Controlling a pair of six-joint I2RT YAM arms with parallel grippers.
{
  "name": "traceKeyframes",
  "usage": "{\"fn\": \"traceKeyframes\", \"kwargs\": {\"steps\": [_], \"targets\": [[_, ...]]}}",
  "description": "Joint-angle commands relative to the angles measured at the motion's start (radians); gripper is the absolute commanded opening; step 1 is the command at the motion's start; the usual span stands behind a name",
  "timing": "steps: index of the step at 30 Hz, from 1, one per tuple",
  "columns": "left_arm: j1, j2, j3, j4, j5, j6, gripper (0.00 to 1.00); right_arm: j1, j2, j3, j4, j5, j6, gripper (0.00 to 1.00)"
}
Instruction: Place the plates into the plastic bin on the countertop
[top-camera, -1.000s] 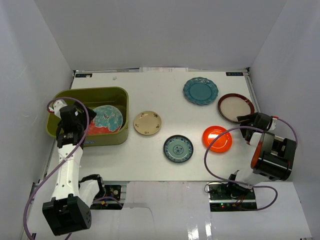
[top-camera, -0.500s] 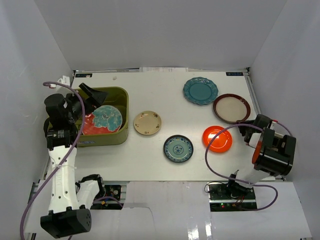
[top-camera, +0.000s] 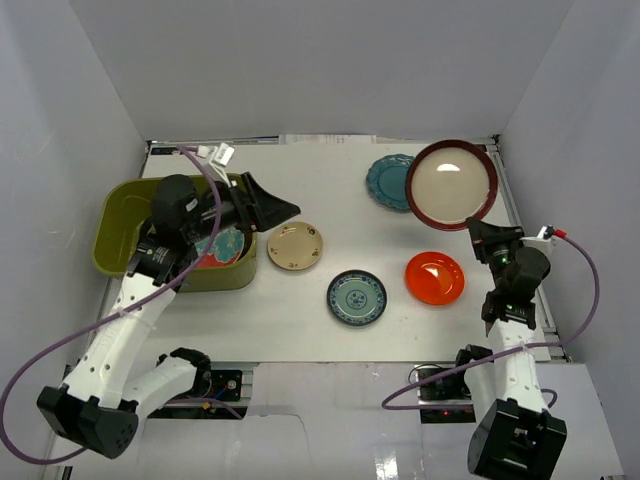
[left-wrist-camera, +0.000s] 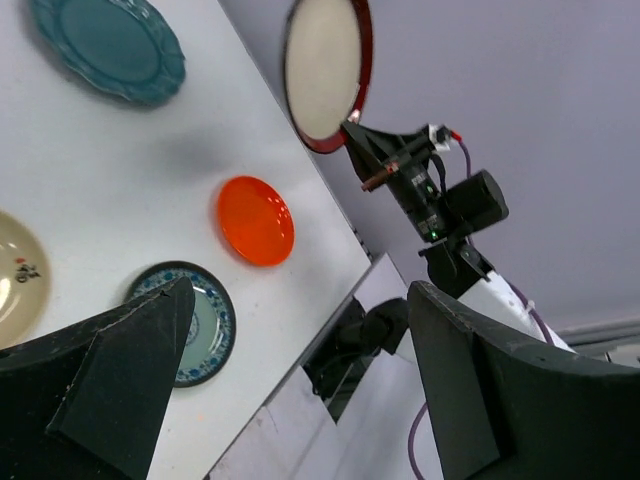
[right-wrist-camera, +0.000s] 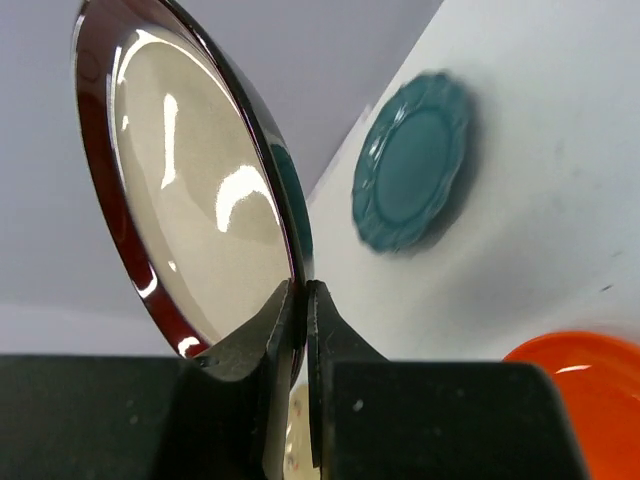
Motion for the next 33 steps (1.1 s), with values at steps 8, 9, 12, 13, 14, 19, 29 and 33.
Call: {"fn": "traceKeyframes", "kwargs": {"steps": [8, 9, 12, 13, 14, 19, 29, 33], "targets": [[-0.254, 0.229, 0.015, 0.047, -0.242, 0.060, 0.98, 0.213, -0.022, 0.132, 0.041, -0.329, -0.077, 0.08], [-0.257, 0.243, 0.017, 0.056, -0.244, 0.066, 0.98, 0.224, -0.023, 0.128, 0.048, -0.355, -0.078, 0.08], [-0.258, 0.294, 0.025, 0.065, -0.259, 0.087, 0.98, 0.252, -0.015, 0.109, 0.064, -0.419, -0.088, 0.08], [-0.258, 0.312, 0.026, 0.064, -0.280, 0.095, 0.98, 0.260, -0.017, 0.097, 0.072, -0.433, -0.089, 0.08], [-0.258, 0.321, 0.026, 0.064, -0.291, 0.103, 0.98, 0.264, -0.019, 0.091, 0.098, -0.450, -0.088, 0.08], [-0.258, 0.364, 0.012, 0.082, -0.290, 0.097, 0.94, 0.301, -0.005, 0.069, 0.144, -0.479, -0.078, 0.08], [-0.269, 0.455, 0.011, 0.203, -0.193, 0.046, 0.70, 0.387, 0.032, 0.049, 0.147, -0.493, -0.098, 0.08], [-0.272, 0.458, 0.019, 0.193, -0.208, 0.058, 0.36, 0.412, 0.027, 0.049, 0.123, -0.469, -0.118, 0.08]]}}
